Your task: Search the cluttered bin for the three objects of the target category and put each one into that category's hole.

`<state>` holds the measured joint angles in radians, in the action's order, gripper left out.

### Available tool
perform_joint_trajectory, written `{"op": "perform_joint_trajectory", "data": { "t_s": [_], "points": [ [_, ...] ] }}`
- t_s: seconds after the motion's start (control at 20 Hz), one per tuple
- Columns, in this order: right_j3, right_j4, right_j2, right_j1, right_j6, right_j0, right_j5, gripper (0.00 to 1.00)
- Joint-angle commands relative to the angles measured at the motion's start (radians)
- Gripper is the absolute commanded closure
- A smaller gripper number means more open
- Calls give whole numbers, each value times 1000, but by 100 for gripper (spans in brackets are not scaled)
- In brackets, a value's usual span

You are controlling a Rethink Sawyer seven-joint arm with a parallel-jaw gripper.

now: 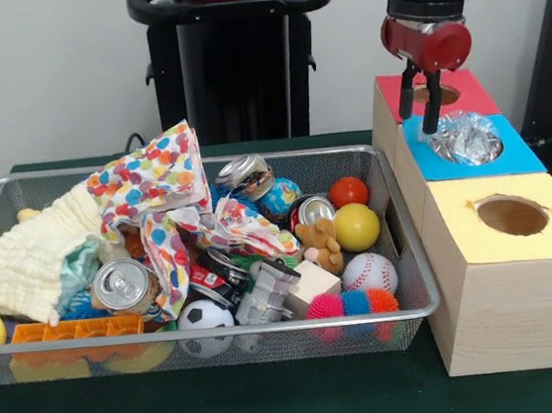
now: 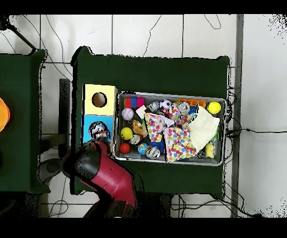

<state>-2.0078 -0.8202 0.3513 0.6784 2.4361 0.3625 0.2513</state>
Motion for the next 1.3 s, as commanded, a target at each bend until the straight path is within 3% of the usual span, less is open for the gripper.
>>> {"op": "perform_joint_trajectory", "data": {
  "t_s": [0.05, 0.3, 0.45, 0.7, 0.95, 1.0, 1.3],
  "points": [
    [111, 74, 121, 30, 314, 34, 286, 0],
    [204, 138, 229, 51, 372, 88, 464, 0],
    [242, 148, 253, 53, 389, 101, 521, 0],
    [248, 103, 194, 26, 371, 102, 461, 0],
    [255, 106, 168, -9, 333, 97, 371, 0],
    [261, 109, 165, -15, 330, 95, 359, 100],
    [229, 101, 147, 3, 308, 94, 323, 100]
  ]
}}
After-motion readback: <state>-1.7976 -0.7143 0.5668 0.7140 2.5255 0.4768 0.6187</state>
